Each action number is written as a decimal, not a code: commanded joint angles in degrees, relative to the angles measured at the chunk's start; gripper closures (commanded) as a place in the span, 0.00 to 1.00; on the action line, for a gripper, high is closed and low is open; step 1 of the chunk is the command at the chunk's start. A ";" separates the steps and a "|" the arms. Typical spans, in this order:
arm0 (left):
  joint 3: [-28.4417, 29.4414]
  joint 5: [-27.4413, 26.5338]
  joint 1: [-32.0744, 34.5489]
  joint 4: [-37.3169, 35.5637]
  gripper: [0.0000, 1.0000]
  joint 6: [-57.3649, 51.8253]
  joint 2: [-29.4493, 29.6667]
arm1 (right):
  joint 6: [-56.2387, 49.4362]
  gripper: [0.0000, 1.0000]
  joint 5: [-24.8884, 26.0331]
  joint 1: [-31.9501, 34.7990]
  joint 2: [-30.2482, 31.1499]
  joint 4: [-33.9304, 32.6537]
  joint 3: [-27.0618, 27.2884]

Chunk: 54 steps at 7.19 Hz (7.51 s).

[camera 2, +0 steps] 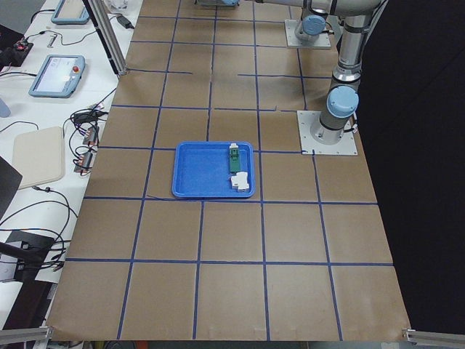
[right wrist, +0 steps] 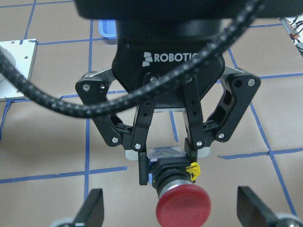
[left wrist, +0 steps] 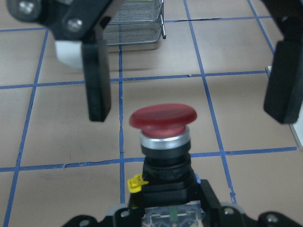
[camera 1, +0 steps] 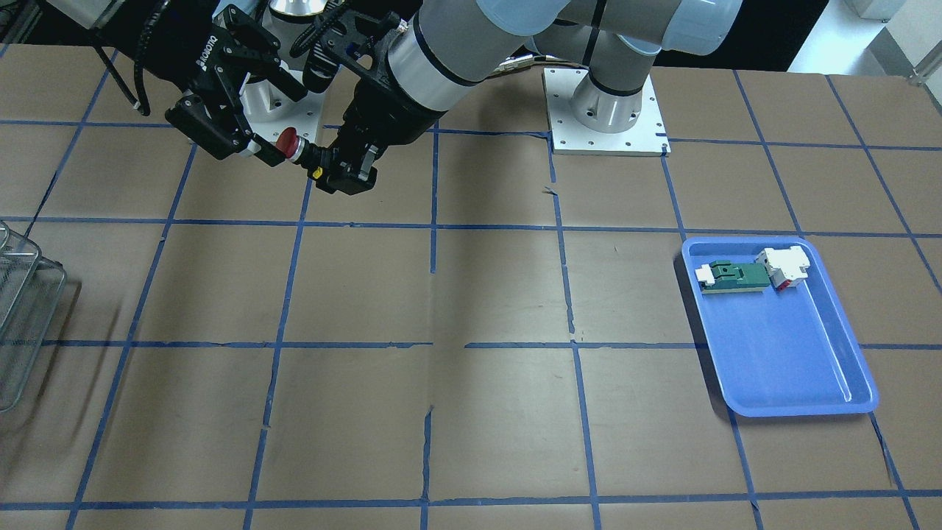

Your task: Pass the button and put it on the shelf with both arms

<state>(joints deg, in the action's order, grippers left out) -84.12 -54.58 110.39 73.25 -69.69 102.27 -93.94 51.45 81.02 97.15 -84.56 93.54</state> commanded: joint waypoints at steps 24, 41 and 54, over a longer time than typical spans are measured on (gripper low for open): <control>-0.42 -3.43 -0.08 -2.59 0.00 0.43 -2.50 | -1.58 1.00 0.41 -0.42 -0.03 0.36 2.17; -3.59 -33.32 -18.55 15.26 0.00 70.66 -10.60 | -31.40 0.60 23.34 -38.13 -21.92 -31.02 -0.64; -3.59 -33.49 -18.99 15.26 0.00 70.04 -10.60 | 20.82 0.00 39.40 -8.93 -1.45 -7.82 -0.11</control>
<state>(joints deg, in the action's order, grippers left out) -87.73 -88.00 91.39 88.51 0.38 91.69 -83.72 88.17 63.81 94.21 -93.29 93.34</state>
